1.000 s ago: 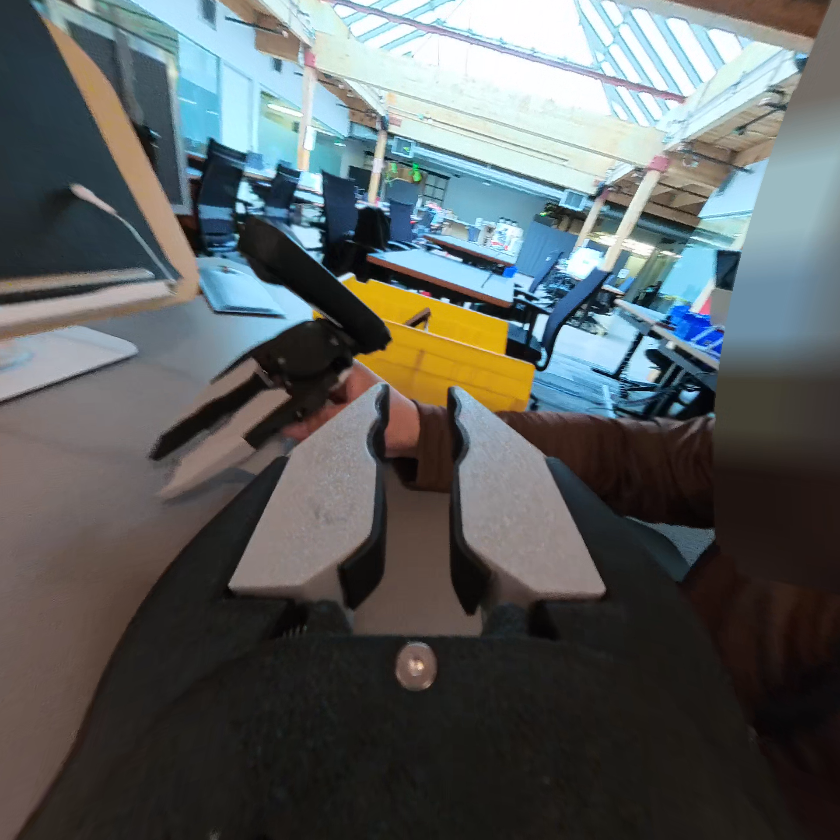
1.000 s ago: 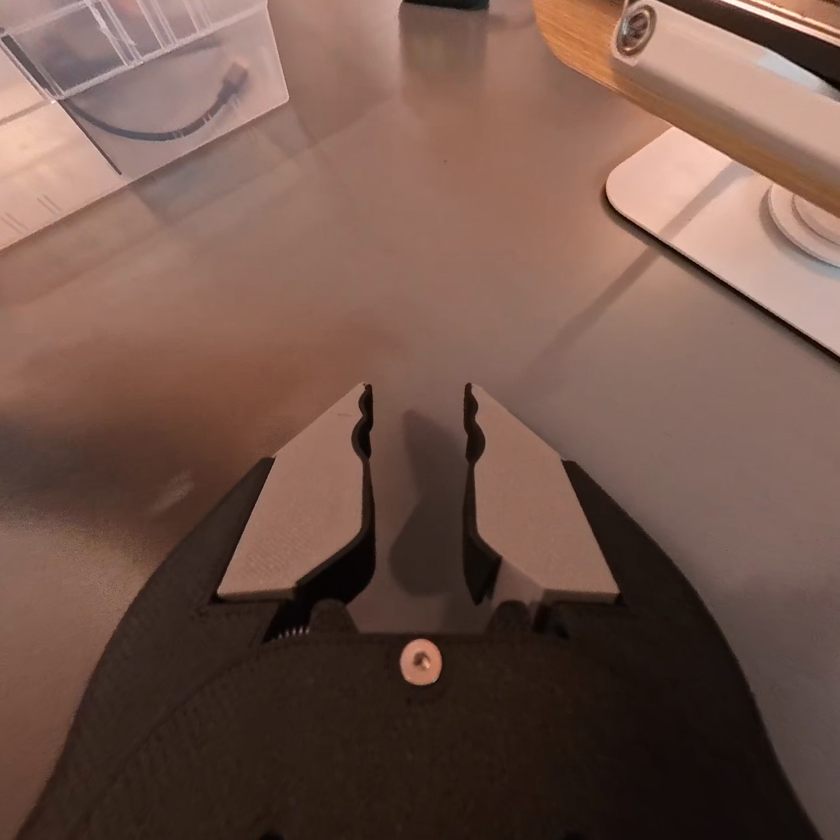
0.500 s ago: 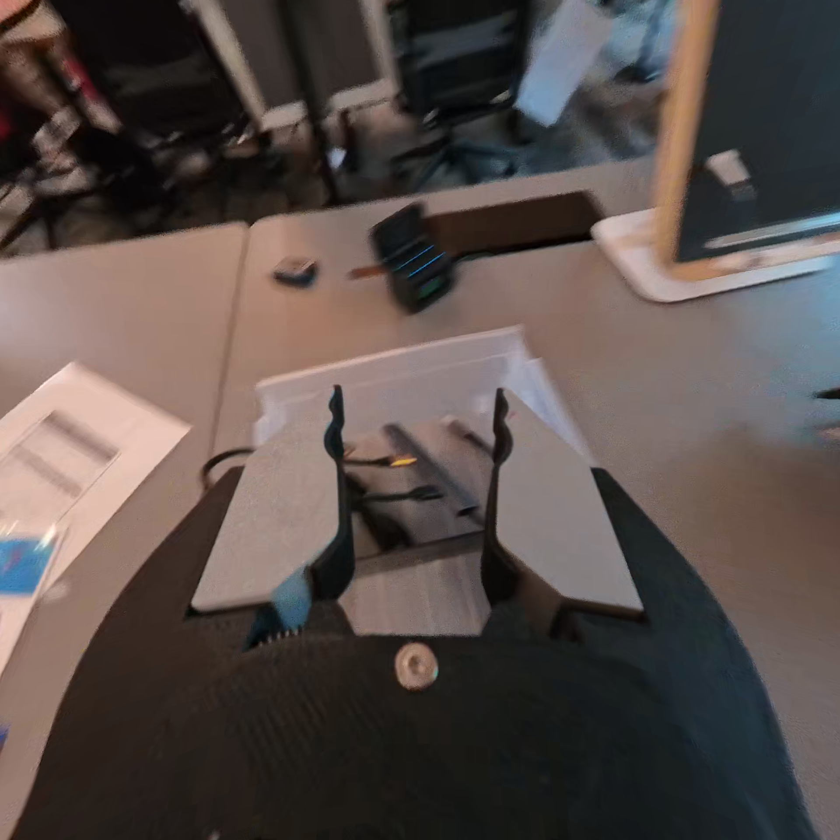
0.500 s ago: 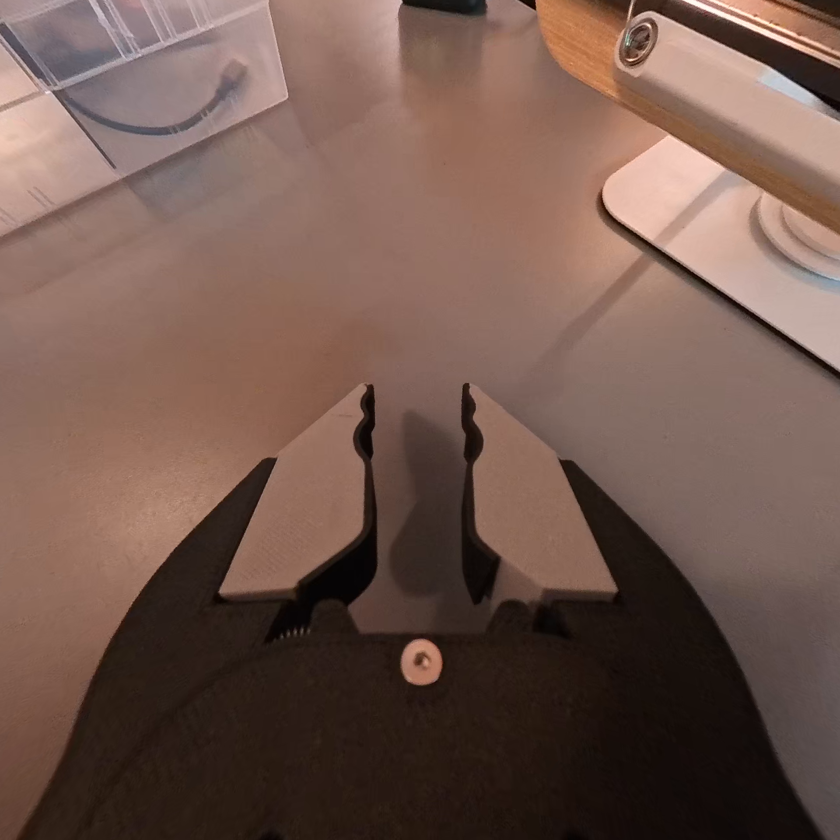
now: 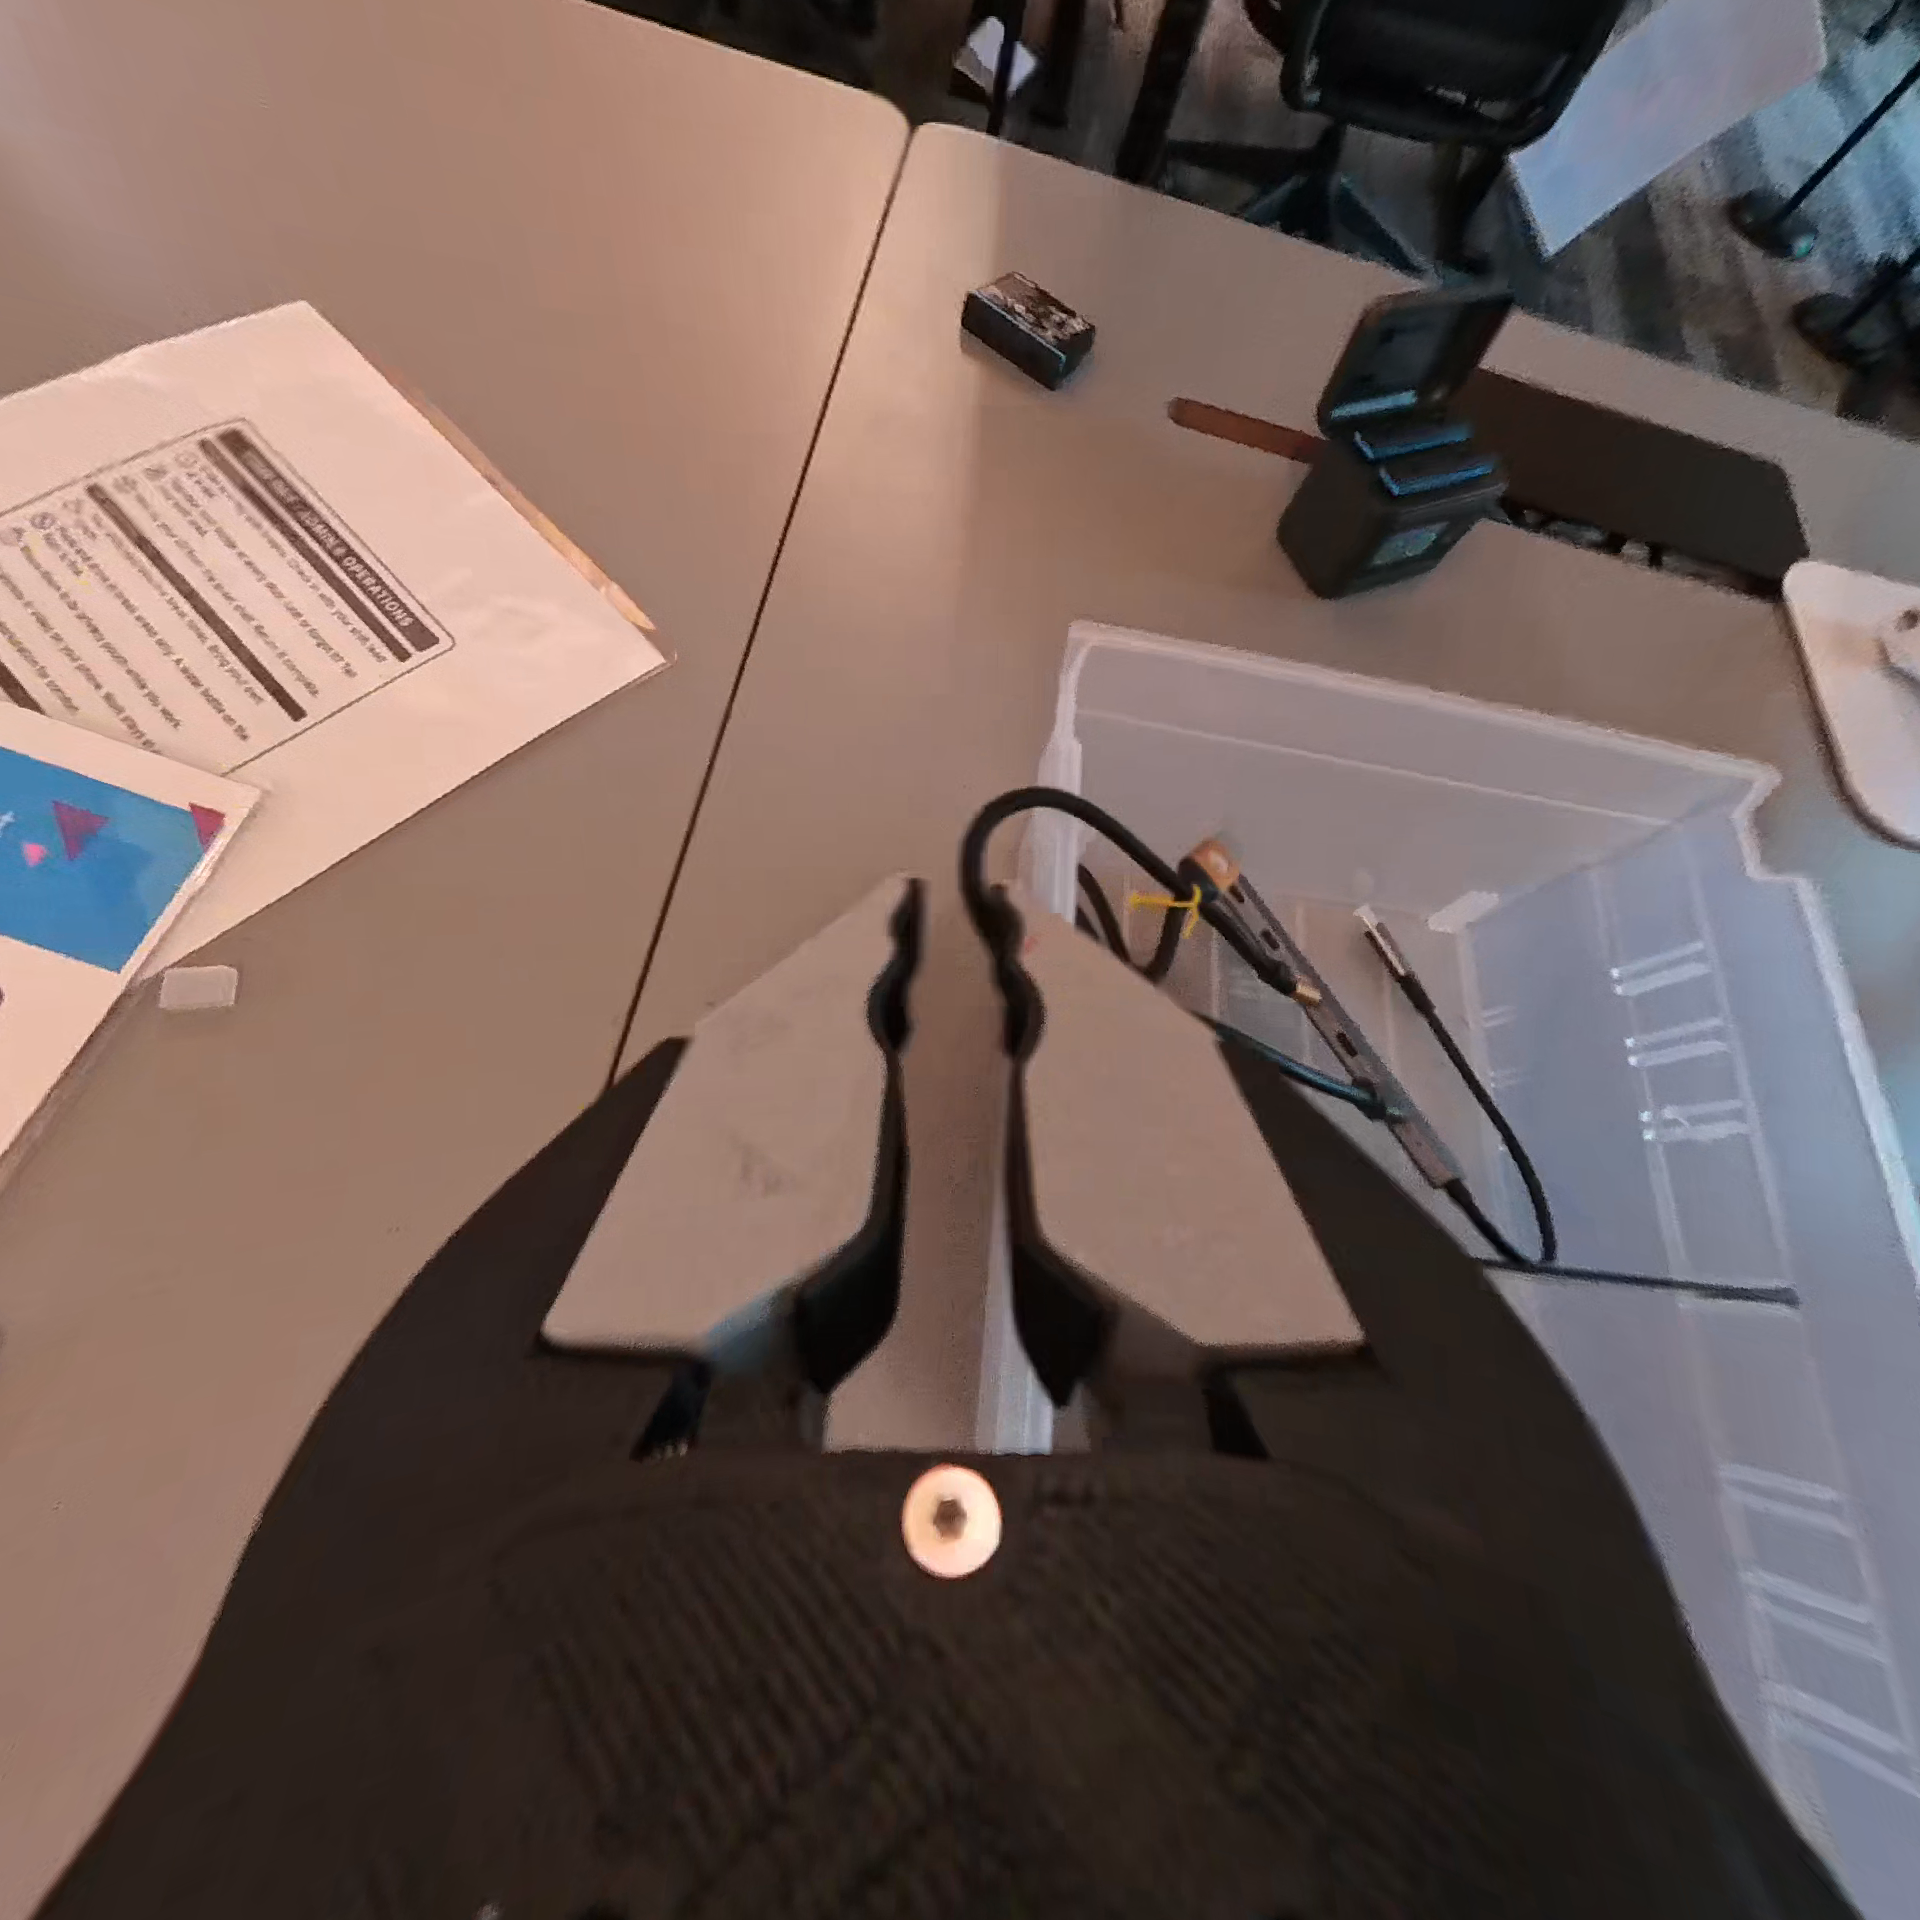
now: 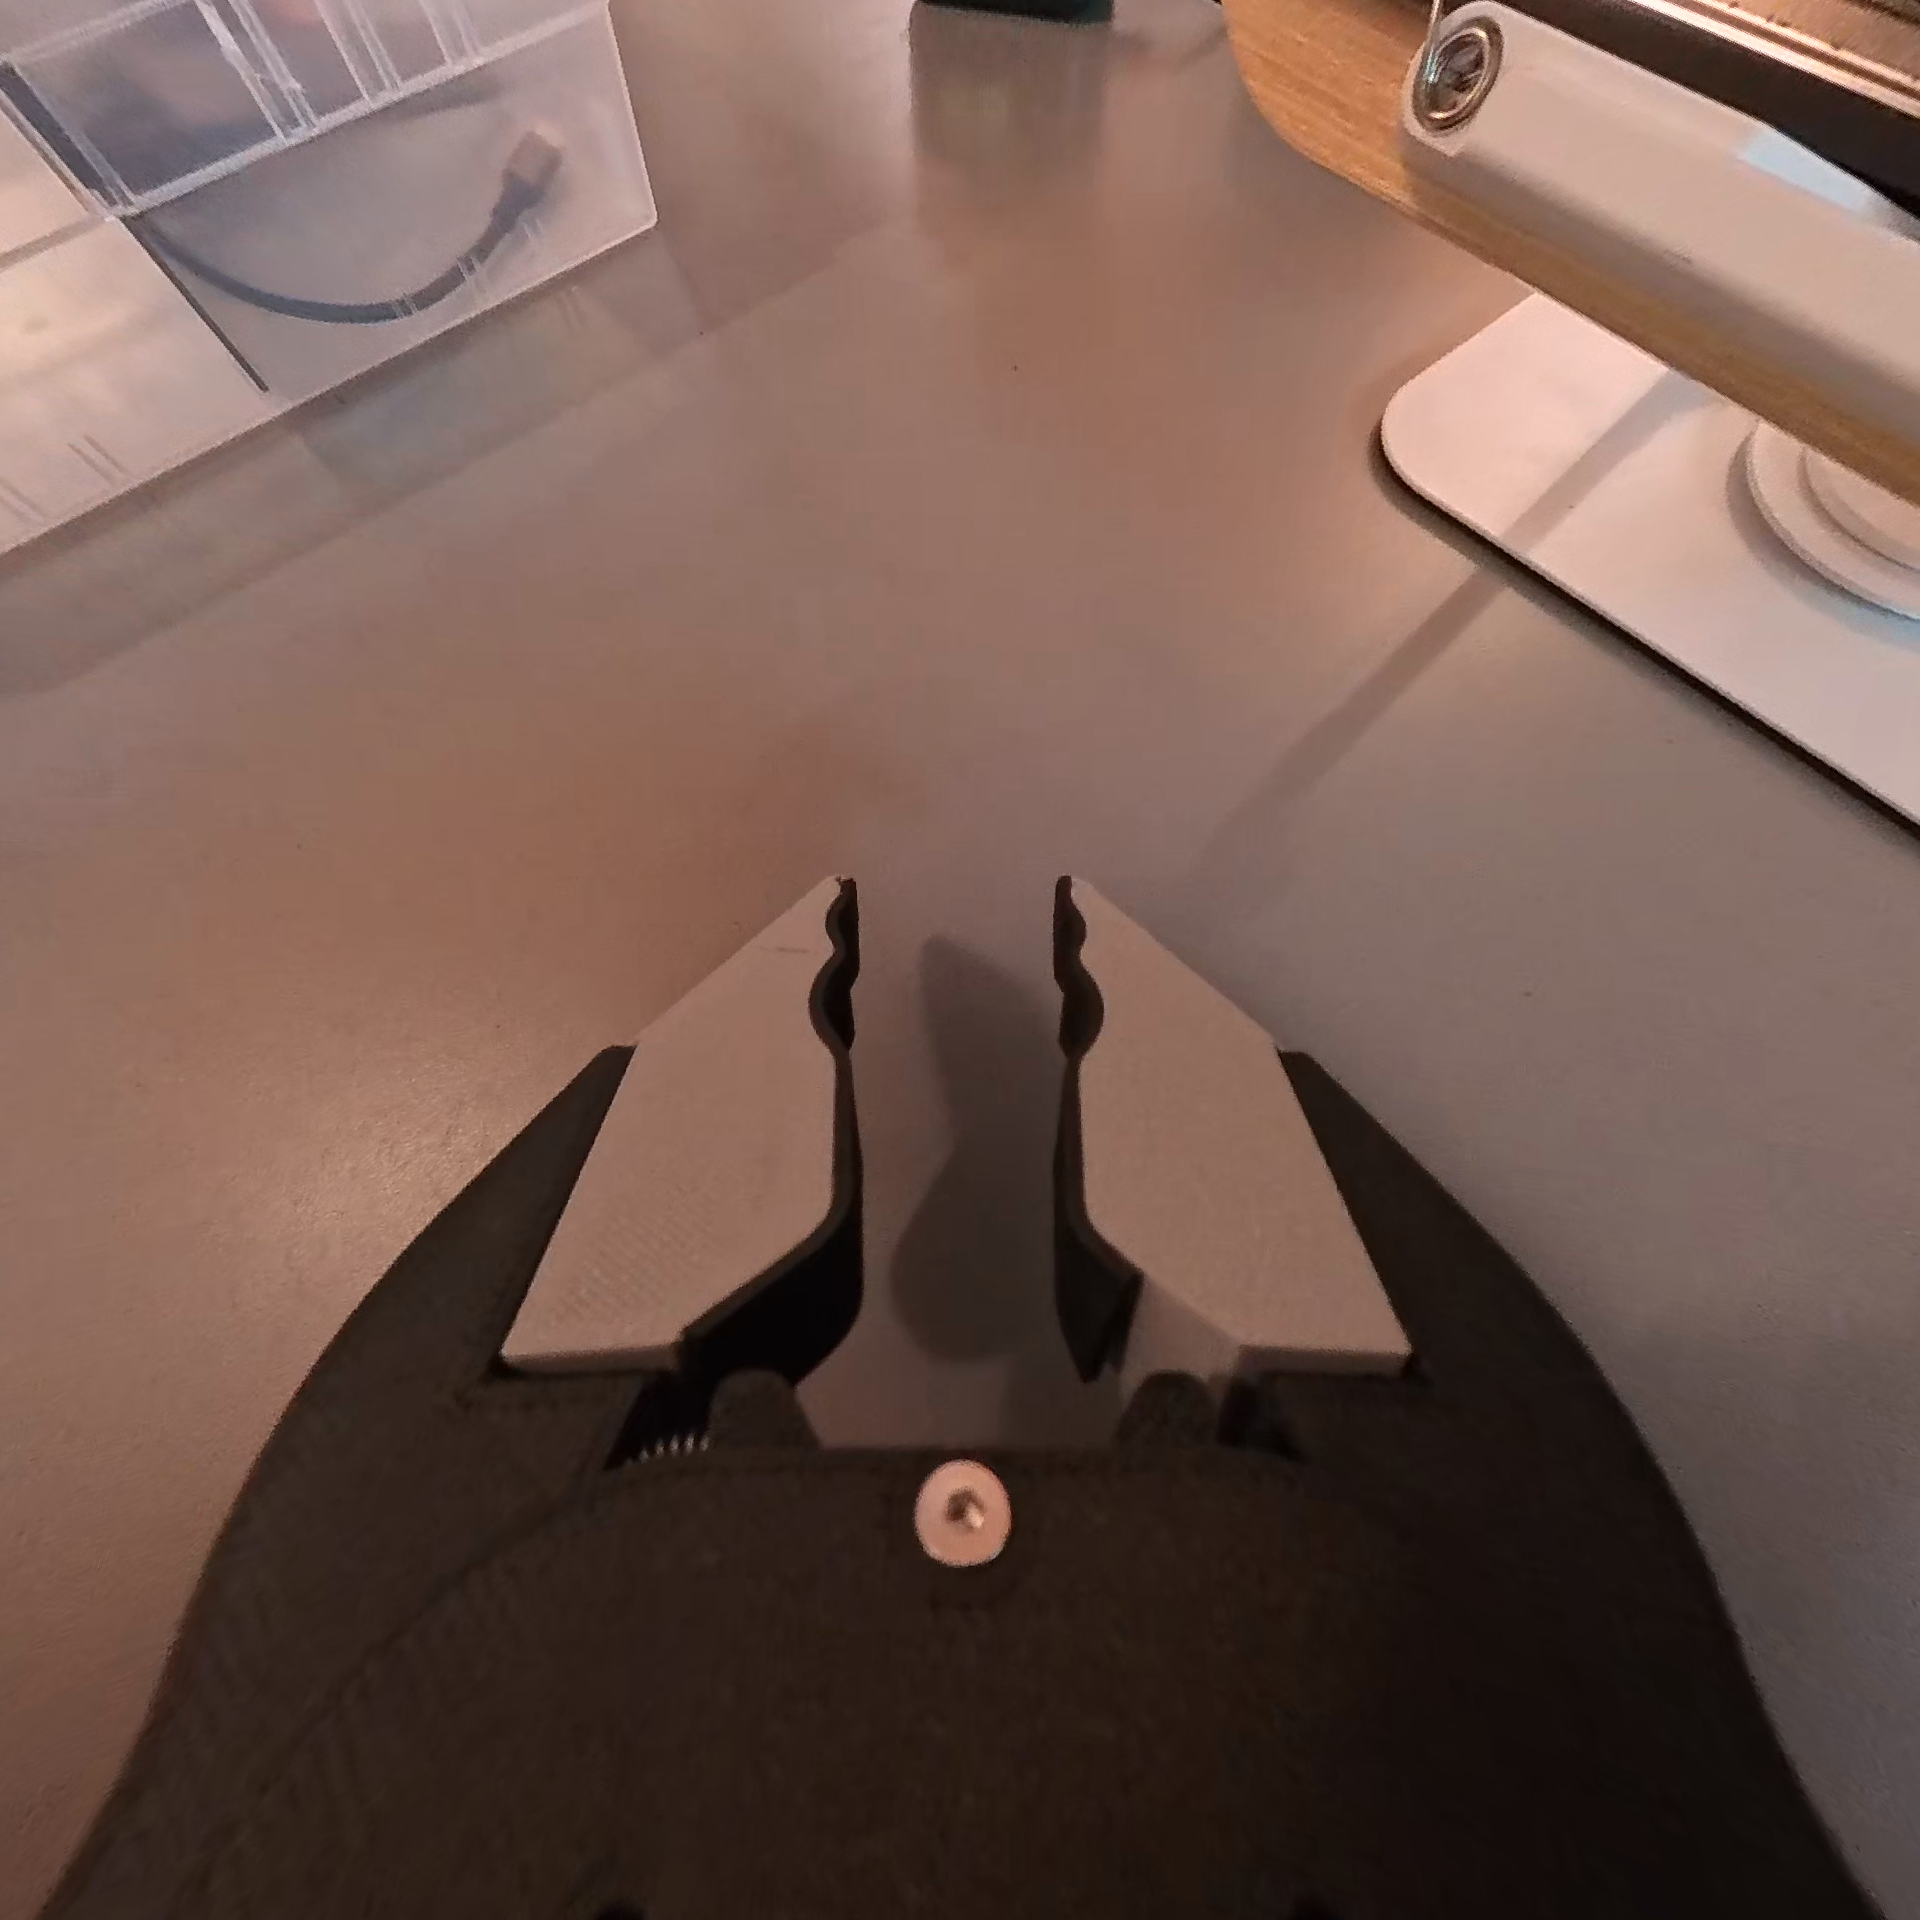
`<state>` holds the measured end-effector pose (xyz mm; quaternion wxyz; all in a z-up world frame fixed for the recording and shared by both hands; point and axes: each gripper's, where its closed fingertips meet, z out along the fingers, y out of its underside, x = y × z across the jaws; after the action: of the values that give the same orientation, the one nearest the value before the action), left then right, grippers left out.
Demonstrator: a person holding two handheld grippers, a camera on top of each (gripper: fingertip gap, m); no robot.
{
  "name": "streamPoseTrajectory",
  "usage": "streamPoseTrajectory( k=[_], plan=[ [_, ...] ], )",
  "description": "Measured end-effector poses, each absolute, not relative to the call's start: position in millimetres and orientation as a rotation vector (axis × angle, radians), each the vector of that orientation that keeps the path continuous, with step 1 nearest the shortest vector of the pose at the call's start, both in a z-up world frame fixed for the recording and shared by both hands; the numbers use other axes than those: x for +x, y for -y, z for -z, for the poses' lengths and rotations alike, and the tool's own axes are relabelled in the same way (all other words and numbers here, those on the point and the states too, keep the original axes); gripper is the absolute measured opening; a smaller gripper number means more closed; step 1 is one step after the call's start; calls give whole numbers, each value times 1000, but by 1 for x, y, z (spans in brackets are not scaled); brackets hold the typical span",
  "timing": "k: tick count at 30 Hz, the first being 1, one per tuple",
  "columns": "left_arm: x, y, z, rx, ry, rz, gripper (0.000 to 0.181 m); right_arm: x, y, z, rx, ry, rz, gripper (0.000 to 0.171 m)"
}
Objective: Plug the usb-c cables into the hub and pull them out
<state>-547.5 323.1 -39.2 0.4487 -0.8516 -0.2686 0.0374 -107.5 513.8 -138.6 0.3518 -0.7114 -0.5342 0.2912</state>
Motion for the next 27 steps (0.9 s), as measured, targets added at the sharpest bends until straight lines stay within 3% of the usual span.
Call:
streamPoseTrajectory(
  k=[1,5,9,11,15,19,27],
  plan=[
    [-550,-321,37,-2083,689,-65,27,-108,-514,138,-1840,1384,-754,34],
    [-548,-317,45,-2090,754,60,56,-108,-513,140,-1835,1398,-740,33],
    [-539,-323,62,-2182,768,105,58,-108,-511,140,-1827,1409,-726,31],
    [-532,-333,58,-2168,755,144,54,-108,-511,140,-1824,1407,-724,31],
    [-525,-345,41,-2177,637,107,0,-107,-512,139,-1827,1396,-732,31],
    [-507,-364,-3,-2126,442,-5,0,-107,-513,138,-1827,1393,-741,30],
    [-379,-413,-126,-1966,-180,-176,0,-111,-506,137,-1786,1442,-736,30]
  ],
)
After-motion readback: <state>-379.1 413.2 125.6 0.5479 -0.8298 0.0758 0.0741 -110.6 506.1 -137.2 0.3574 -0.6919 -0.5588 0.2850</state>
